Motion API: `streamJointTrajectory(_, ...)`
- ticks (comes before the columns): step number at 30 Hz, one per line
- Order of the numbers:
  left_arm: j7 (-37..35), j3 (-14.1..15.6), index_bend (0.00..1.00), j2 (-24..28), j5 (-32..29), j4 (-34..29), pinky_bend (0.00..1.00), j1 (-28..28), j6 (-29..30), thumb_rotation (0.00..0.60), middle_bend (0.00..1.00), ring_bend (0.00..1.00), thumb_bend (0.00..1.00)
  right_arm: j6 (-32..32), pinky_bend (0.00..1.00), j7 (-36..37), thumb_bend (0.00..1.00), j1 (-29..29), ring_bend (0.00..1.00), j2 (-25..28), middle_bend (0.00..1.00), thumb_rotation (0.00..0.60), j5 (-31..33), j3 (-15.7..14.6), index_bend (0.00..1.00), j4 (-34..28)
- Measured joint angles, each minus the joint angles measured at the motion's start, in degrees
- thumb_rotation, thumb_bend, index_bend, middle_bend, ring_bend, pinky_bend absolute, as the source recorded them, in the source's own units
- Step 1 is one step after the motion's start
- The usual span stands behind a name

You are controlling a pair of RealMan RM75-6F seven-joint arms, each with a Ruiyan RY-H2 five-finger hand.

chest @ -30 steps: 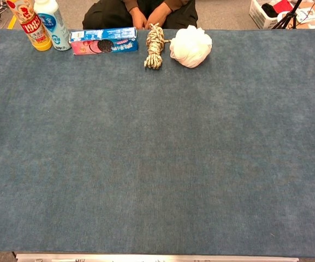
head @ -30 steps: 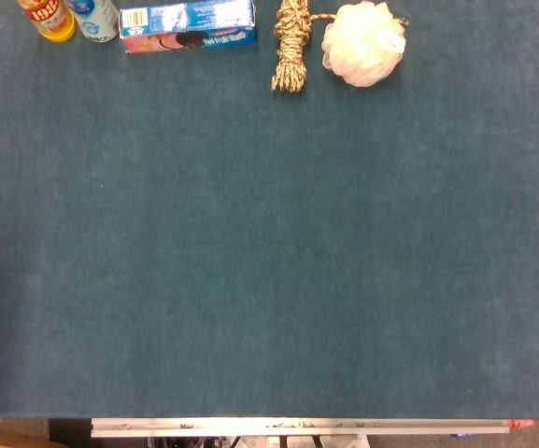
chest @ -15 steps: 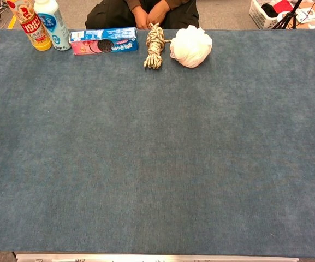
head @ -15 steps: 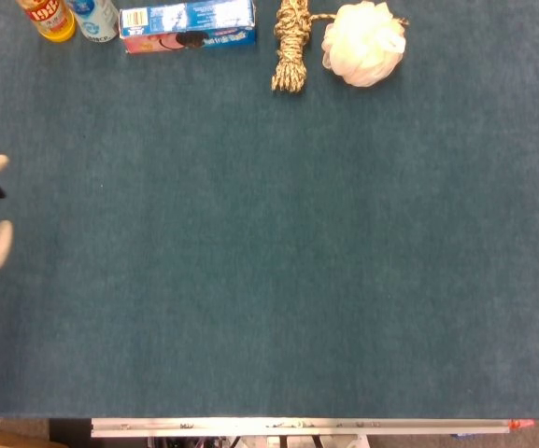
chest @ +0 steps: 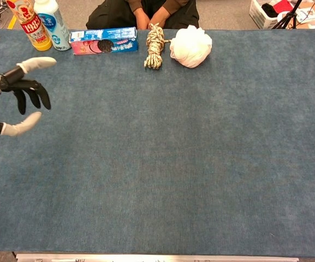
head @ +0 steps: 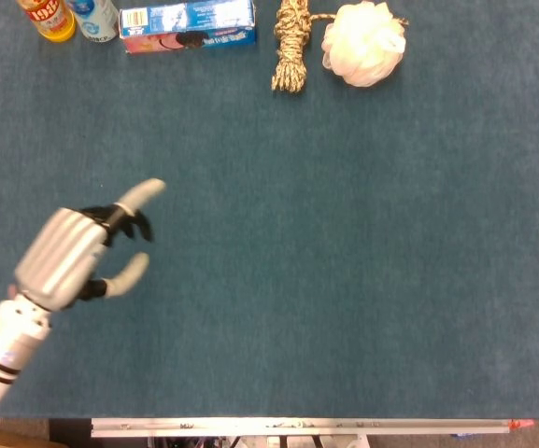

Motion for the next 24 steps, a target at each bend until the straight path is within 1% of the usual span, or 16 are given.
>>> streamJointTrajectory(2, -2.5, 0.5, 0.0, -1.7, 2.1, 0.8, 0.7, -1.3, 0.0, 0.6, 0.59, 0.64, 0.44, 0.1, 0.45, 0.0, 0.23, -0.2, 0.48, 0.1, 0.51, 0.6, 0.2, 0.0, 0.11, 0.0)
streamJointTrajectory(5, -6.1, 1.4, 0.0, -4.2, 4.9, 2.2, 0.77, -3.4, 0.1, 0.6, 0.66, 0.74, 0.5, 0.1, 0.45, 0.0, 0.23, -0.4, 0.48, 0.2, 0.51, 0.6, 0.4, -0.1, 0.11, 0.1)
streamJointTrajectory(7, -8.2, 2.0, 0.0, -5.9, 6.6, 3.3, 0.84, -5.0, 0.1, 0.6, 0.74, 0.82, 0.54, 0.0, 0.45, 0.1, 0.23, -0.4, 0.48, 0.2, 0.51, 0.6, 0.5, -0.1, 0.11, 0.1)
streamJointTrajectory(10, -10.6, 2.7, 0.0, -7.8, 8.3, 4.5, 0.9, -6.8, 0.2, 0.6, 0.81, 0.9, 0.59, -0.1, 0.45, 0.2, 0.23, -0.4, 0.48, 0.1, 0.51, 0.6, 0.6, -0.1, 0.11, 0.3)
streamJointTrajectory(17, -16.0, 3.3, 0.0, -11.4, 8.7, 6.2, 0.97, -8.3, 3.4, 0.6, 0.88, 0.97, 0.68, -0.5, 0.45, 0.3, 0.23, -0.4, 0.48, 0.0, 0.51, 0.6, 0.9, -0.1, 0.11, 0.6)
streamJointTrajectory(20, -18.5, 3.6, 0.0, -12.9, 7.9, 6.3, 0.98, -8.5, 4.9, 0.6, 0.89, 0.98, 0.69, -0.6, 0.45, 0.2, 0.23, -0.4, 0.48, 0.0, 0.51, 0.6, 0.9, 0.0, 0.11, 0.6)
streamJointTrajectory(24, -19.2, 4.7, 0.0, -13.5, 8.0, 6.7, 0.99, -9.1, 5.4, 0.6, 0.9, 0.99, 0.7, -0.5, 0.45, 0.1, 0.23, -0.5, 0.48, 0.1, 0.51, 0.6, 0.9, 0.0, 0.11, 0.5)
